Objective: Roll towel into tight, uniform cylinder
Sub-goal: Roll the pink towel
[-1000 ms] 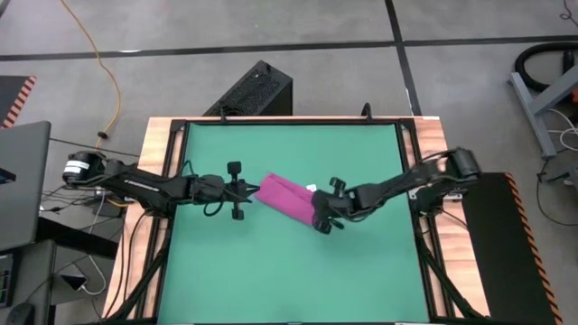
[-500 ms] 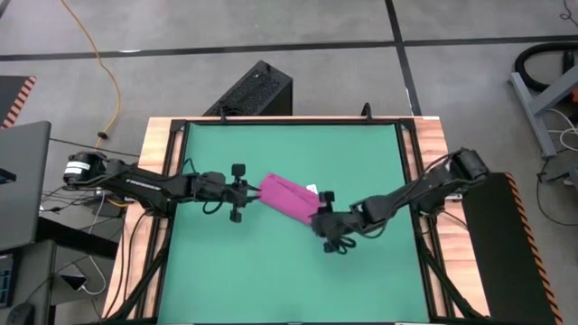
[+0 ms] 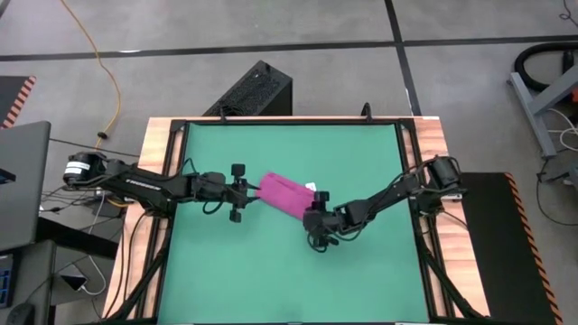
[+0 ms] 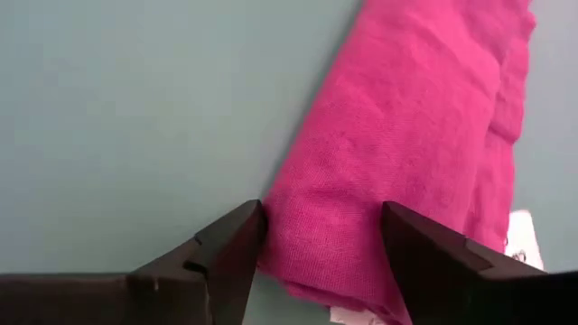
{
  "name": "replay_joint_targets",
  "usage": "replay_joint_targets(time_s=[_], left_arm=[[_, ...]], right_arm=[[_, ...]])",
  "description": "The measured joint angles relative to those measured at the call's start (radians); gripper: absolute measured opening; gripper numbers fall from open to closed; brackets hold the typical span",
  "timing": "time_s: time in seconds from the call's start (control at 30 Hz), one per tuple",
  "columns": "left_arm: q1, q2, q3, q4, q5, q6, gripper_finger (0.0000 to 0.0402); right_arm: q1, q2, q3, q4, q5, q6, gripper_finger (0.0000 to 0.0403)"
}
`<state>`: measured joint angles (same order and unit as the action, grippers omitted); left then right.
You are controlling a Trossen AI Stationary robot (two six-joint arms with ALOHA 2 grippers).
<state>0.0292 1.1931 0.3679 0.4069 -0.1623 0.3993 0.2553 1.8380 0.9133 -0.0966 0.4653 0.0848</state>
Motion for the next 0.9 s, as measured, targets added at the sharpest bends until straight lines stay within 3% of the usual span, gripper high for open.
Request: replay_joint_targets(time_s=[0.13, 0.23, 0.4, 0.6, 0.9], left_arm=[[0.011, 0.002, 0.000, 0.001, 0.011, 0.008, 0.0115], [0.030, 0.010, 0.000, 0.001, 0.074, 0.012, 0.0115], [0.051, 0.045, 0.000, 0.080, 0.209, 0.091, 0.0115], [0.060, 0.134, 0.020, 0.288, 0.219, 0.267, 0.0115], [0.189, 0.400, 0.161, 0.276, 0.365, 0.416, 0.0106]], right_arm=[[-0.006, 0.027, 0.000, -0.023, 0.015, 0.103, 0.0247], [-0.004, 0.028, 0.001, -0.051, 0.045, 0.178, 0.0220], [-0.006, 0.030, -0.001, -0.081, 0.071, 0.206, 0.0141], [0.000, 0.029, -0.002, -0.090, 0.074, 0.182, 0.0041], [0.041, 0.030, -0.003, -0.101, 0.077, 0.142, 0.0047]])
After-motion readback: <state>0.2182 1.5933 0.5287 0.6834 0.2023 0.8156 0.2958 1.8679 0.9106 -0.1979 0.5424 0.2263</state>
